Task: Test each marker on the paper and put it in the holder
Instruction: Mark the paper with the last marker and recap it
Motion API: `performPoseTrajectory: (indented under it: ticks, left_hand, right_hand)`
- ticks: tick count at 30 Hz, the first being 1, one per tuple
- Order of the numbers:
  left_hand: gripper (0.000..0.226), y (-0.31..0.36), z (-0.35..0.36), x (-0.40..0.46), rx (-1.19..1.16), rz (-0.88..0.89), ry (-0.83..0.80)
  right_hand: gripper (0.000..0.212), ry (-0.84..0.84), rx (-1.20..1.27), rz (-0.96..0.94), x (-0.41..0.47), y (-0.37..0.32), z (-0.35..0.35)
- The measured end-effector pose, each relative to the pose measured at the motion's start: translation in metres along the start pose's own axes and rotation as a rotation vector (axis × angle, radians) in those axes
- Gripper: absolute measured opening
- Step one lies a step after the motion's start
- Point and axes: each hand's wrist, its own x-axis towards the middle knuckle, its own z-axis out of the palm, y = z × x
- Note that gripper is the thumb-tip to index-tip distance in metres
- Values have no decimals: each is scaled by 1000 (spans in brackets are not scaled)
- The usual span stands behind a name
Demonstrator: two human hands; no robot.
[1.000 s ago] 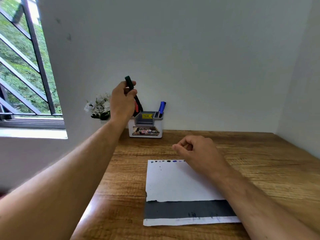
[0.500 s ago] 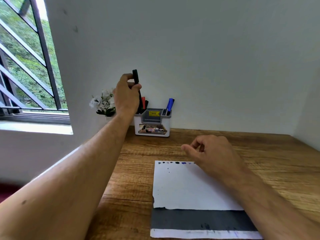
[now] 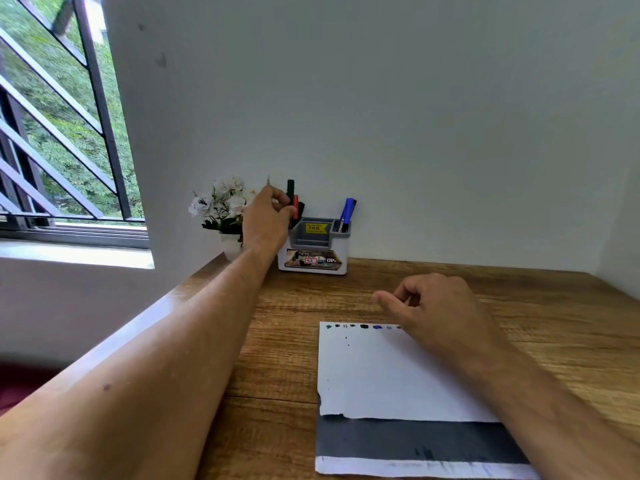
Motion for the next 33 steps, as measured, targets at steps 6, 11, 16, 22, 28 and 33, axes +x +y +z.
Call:
performPoseTrajectory:
  ticks: [6, 11, 16, 22, 28, 33]
  left_hand:
    - [14, -17, 1, -5, 93, -71, -9]
    - [1, -18, 6, -10, 147, -19, -48]
    - [19, -13, 10, -17, 265, 27, -3]
    - [24, 19, -3, -53, 363, 245, 68]
    - [27, 52, -13, -105, 402, 169, -547]
    - [33, 40, -25, -152, 442, 108, -508]
  right_hand:
    - [45, -13, 2, 6, 0, -1, 1]
    - [45, -15, 14, 5, 0, -1, 0]
    - [43, 3, -28, 36, 1, 2, 0]
    - [26, 19, -129, 124, 1, 10, -5]
    - [21, 58, -167, 149, -8, 11, -20]
    - [30, 14, -158, 175, -13, 13, -24]
